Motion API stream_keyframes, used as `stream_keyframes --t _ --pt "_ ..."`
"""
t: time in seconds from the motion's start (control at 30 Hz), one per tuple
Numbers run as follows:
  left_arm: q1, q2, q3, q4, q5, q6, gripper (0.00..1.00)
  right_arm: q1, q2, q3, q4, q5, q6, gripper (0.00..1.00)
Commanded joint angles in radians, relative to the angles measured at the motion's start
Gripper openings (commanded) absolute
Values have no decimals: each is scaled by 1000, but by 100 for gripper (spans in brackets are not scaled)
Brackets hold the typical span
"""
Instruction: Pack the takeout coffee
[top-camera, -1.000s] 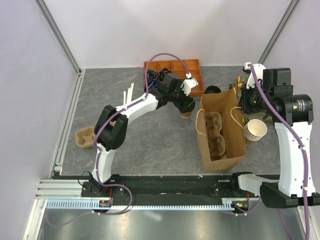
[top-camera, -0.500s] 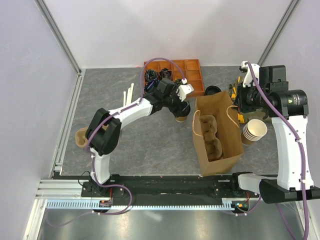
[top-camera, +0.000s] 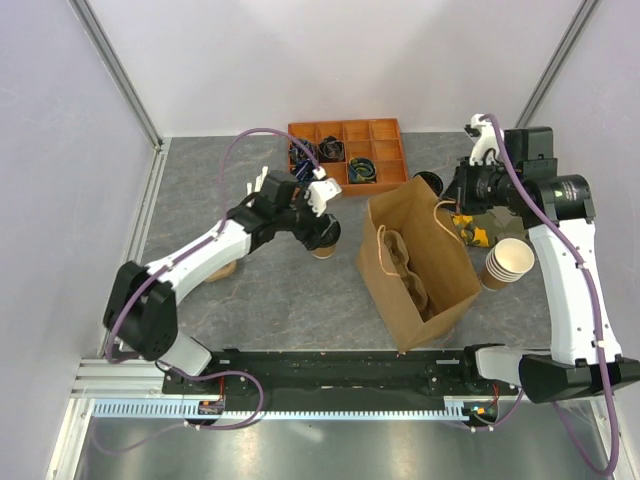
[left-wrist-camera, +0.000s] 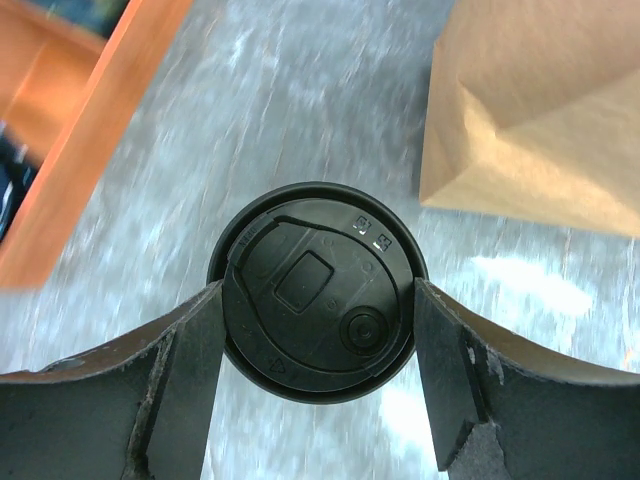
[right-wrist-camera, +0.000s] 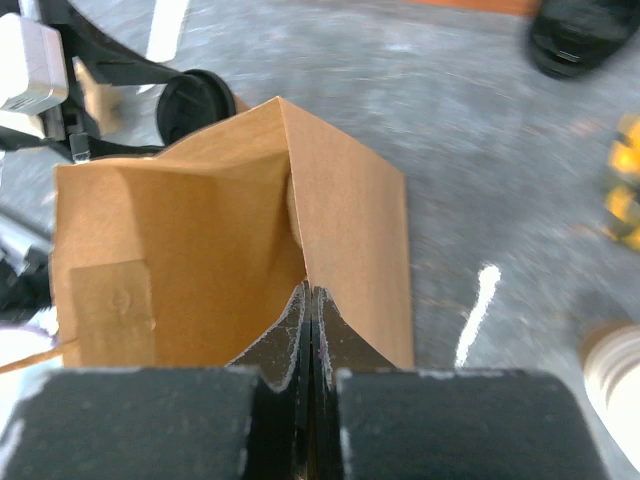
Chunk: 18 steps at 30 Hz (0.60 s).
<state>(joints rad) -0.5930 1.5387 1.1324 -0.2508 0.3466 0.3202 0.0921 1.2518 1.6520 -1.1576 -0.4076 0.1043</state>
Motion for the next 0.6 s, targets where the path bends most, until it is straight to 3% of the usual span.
stream_keyframes --t 0.0,0.17,0.57 --pt "39 -132 -97 -18 43 16 72 84 44 0 104 -112 -17 0" --pt "65 -239 -216 -1 46 19 72 152 110 44 93 -157 -142 0" --pt "87 -293 -355 108 12 -4 73 244 253 204 -27 -166 -365 0"
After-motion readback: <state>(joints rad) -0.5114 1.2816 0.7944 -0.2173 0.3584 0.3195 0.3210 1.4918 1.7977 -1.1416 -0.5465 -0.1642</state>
